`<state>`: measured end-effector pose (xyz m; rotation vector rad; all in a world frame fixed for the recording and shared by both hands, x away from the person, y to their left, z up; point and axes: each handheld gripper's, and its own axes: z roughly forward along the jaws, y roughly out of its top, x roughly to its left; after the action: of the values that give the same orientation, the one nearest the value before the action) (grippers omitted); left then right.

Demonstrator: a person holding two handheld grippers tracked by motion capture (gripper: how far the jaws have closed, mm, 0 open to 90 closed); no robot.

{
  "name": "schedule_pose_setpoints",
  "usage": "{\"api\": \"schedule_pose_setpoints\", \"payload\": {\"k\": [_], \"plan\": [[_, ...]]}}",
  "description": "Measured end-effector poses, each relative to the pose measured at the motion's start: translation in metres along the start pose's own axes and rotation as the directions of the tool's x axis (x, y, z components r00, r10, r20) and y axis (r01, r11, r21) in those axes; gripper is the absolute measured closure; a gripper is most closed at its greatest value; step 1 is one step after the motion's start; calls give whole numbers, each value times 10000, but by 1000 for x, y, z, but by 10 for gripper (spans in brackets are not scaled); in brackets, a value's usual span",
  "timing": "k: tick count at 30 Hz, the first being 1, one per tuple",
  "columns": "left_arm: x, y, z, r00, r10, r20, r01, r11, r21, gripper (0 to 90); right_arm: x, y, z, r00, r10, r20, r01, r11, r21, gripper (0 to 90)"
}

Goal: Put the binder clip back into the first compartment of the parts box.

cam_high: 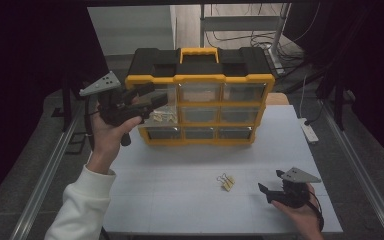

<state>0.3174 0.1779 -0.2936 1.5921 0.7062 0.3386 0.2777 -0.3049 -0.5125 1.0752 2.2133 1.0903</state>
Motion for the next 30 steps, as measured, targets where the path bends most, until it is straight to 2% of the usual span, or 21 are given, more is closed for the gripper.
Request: {"api": "schedule_pose_setpoints", "payload": {"k": [2, 5, 12, 16, 18, 23, 30], "plan": [[-4, -2, 0, 9991, -77, 422, 75, 10000, 47, 297, 0, 0, 0, 10000, -10, 6, 10, 10000, -4, 175], [-9, -6, 0, 9943, -321, 1019, 303, 9994, 188, 295, 0, 0, 0, 10000, -6, 13, 6, 10000, -10, 175], [-21, -16, 2, 9916, -251, 1270, 186, 9985, 515, 294, 1, 0, 0, 10000, -2, 37, 2, 10000, 44, 175], [-30, -28, 9, 9925, -87, 1223, -39, 9947, 1028, 294, 0, 0, 0, 10000, 7, -15, -7, 10000, 27, 175], [-31, -30, 10, 9918, -95, 1278, -44, 9942, 1079, 293, 0, 0, 0, 10000, -6, -11, 6, 10000, 32, 175], [-37, -46, 17, 9873, -194, 1577, -18, 9910, 1336, 292, 0, 0, 0, 10000, 16, -6, -16, 10000, 29, 175], [-43, -68, 31, 9815, -311, 1887, -78, 9793, 2023, 284, 0, 0, 0, 10000, 9, -32, -9, 10000, 43, 175]]}}
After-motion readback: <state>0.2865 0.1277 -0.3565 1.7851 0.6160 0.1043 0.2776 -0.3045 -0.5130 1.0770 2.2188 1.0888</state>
